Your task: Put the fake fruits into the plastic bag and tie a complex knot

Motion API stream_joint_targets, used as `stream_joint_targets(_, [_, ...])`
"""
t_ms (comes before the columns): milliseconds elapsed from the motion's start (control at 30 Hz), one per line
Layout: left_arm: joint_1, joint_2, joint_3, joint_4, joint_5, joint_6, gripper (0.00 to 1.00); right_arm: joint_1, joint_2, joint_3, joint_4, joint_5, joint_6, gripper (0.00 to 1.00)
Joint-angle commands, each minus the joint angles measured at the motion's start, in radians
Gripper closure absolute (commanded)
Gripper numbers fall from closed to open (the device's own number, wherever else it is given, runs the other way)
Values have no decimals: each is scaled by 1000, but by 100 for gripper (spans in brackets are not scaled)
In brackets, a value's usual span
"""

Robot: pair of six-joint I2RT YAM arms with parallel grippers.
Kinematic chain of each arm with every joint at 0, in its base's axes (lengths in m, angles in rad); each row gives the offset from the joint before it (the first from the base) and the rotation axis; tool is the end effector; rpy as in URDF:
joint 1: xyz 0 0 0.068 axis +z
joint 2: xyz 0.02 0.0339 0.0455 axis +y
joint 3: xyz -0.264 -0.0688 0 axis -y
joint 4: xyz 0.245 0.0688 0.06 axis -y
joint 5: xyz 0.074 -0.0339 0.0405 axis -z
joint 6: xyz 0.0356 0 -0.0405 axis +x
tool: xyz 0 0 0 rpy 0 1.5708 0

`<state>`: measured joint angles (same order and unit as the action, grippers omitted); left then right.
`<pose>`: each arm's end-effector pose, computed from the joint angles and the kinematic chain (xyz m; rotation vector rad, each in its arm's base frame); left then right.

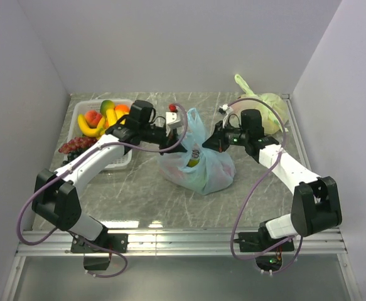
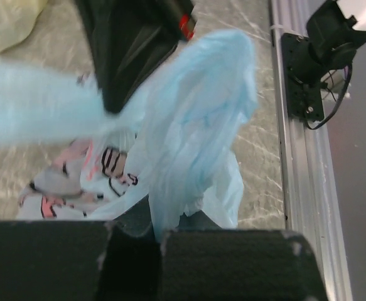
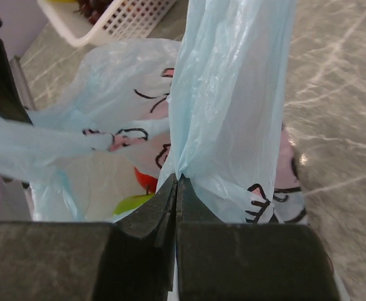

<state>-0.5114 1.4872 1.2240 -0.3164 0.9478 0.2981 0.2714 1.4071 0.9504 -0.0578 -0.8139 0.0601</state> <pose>0.2731 -0.1864 0.3189 1.2977 1.6206 -1.1354 0.2908 0.1078 0.2713 -0.7134 1.9422 1.0462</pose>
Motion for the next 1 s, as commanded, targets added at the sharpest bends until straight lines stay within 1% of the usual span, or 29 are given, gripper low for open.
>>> stream_joint_targets(0, [-44, 37, 83, -21, 39, 84, 100, 38, 0, 56, -4, -65, -54, 100])
stream_joint_targets(33, [-48, 65, 94, -1, 45, 78, 100, 41, -2, 56, -1, -89, -78, 100])
stream_joint_targets(200, [-67, 157, 149, 62, 48, 33, 100, 45, -36, 33, 6, -154, -88, 100])
stream_joint_targets(333, [-72, 177, 131, 134, 36, -10, 100, 45, -79, 7, -26, -189, -134, 99])
stream_joint_targets(400, [-73, 185, 123, 128, 40, 2, 100, 45, -100, -5, -36, -203, -167, 94])
stream_joint_targets(433, [-72, 183, 120, 126, 40, 16, 100, 45, -105, -7, -54, -206, -175, 88])
stream_joint_targets(600, [-72, 185, 111, 109, 55, 53, 100, 46, -102, -2, -94, -223, -224, 79])
stream_joint_targets(700, [-73, 196, 127, 91, 62, 72, 99, 51, -88, 14, -114, -232, -253, 68])
stream_joint_targets(733, [-73, 196, 127, 91, 62, 79, 100, 51, -83, 22, -114, -232, -259, 59])
stream_joint_targets(800, [-72, 200, 134, 79, 65, 101, 99, 55, -74, 25, -106, -234, -269, 50])
stream_joint_targets(833, [-73, 203, 143, 70, 68, 107, 100, 58, -65, 33, -105, -235, -273, 49])
stream_joint_targets(867, [-73, 209, 149, 59, 69, 116, 100, 64, -60, 40, -108, -232, -279, 45])
stream_joint_targets(967, [-72, 217, 164, 40, 68, 131, 100, 75, -43, 54, -102, -240, -276, 45])
